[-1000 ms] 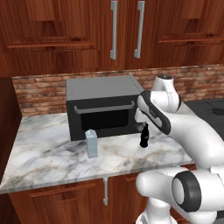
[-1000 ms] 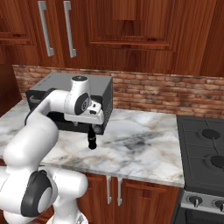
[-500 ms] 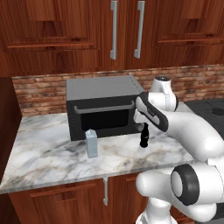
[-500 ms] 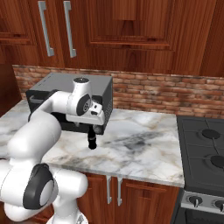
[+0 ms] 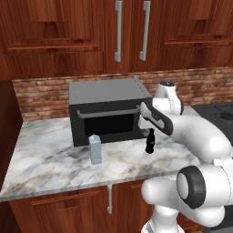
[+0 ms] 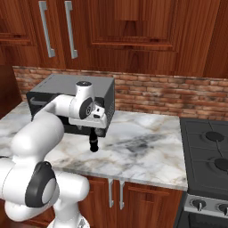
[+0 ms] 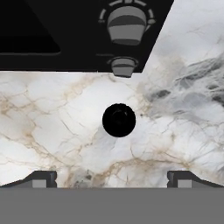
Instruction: Move the drinks to the dining counter.
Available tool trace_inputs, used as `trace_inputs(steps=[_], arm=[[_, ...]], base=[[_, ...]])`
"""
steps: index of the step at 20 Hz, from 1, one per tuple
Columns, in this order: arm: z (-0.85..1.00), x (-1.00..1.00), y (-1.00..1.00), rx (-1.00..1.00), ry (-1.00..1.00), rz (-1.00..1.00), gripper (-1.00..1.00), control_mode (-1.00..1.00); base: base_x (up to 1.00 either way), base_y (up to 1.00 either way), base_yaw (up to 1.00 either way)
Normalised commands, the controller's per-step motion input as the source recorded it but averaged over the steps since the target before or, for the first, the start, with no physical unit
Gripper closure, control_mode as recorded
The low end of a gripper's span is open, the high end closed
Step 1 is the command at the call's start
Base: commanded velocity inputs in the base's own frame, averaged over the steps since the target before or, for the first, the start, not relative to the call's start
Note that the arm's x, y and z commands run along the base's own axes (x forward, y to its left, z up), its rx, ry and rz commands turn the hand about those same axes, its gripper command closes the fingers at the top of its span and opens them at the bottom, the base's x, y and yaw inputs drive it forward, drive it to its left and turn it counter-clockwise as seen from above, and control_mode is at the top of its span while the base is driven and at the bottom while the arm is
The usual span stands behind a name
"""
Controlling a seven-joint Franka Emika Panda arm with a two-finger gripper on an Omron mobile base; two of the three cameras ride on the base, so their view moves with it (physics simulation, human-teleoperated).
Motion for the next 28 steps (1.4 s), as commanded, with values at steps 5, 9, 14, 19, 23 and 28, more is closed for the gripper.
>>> trace_inputs(steps=[5, 9, 14, 19, 23, 28], arm=[[-0.04, 0.14, 0.0, 0.0, 0.0, 0.0, -1.0, -1.0], [-0.03, 0.21, 0.0, 0.0, 0.0, 0.0, -1.0, -1.0], [-0.03, 0.18, 0.0, 0.0, 0.0, 0.0, -1.0, -1.0], [-0.12, 0.11, 0.0, 0.0, 0.0, 0.0, -1.0, -1.0], [-0.13, 0.0, -0.04, 0.0, 0.0, 0.0, -1.0, -1.0], [-0.04, 0.0, 0.0, 0.0, 0.0, 0.0, -1.0, -1.0]], base=[[0.0, 0.0, 0.0], [0.0, 0.0, 0.0], [0.0, 0.0, 0.0], [0.0, 0.0, 0.0], [0.0, 0.0, 0.0], [0.0, 0.0, 0.0]])
